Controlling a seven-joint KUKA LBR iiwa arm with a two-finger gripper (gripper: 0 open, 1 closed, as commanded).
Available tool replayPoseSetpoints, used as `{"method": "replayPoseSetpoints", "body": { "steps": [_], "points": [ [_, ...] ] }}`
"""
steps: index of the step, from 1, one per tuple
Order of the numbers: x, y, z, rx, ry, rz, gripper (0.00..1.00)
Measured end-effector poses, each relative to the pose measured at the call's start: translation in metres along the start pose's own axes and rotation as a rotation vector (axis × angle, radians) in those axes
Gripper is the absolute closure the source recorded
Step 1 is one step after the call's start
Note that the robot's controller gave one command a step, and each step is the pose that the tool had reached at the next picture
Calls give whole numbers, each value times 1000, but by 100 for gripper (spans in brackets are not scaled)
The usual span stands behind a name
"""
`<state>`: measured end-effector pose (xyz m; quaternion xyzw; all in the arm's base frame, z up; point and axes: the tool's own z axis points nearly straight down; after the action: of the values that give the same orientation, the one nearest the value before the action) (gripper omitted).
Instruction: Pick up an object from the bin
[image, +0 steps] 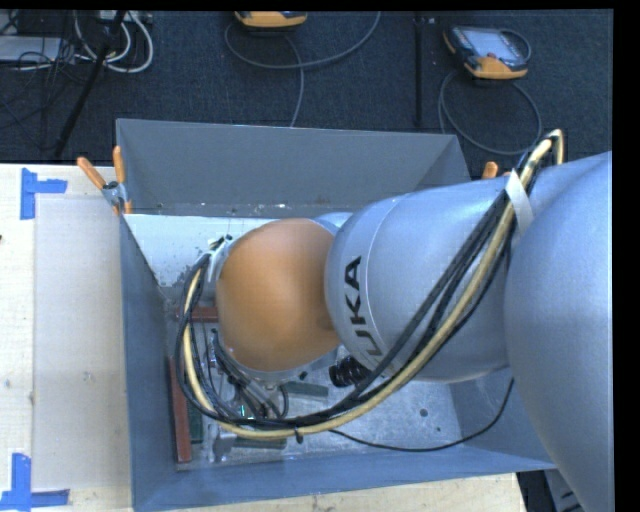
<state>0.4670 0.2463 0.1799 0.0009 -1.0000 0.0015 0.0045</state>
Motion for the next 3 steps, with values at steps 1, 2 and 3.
{"method": "replayPoseSetpoints", "body": {
  "steps": [1, 2, 3],
  "points": [
    [-2, -1, -4, -2, -6, 4, 0],
    [-5, -27, 47, -4, -11, -74, 0],
    [-10, -60, 104, -5, -17, -140, 100]
  ]
}}
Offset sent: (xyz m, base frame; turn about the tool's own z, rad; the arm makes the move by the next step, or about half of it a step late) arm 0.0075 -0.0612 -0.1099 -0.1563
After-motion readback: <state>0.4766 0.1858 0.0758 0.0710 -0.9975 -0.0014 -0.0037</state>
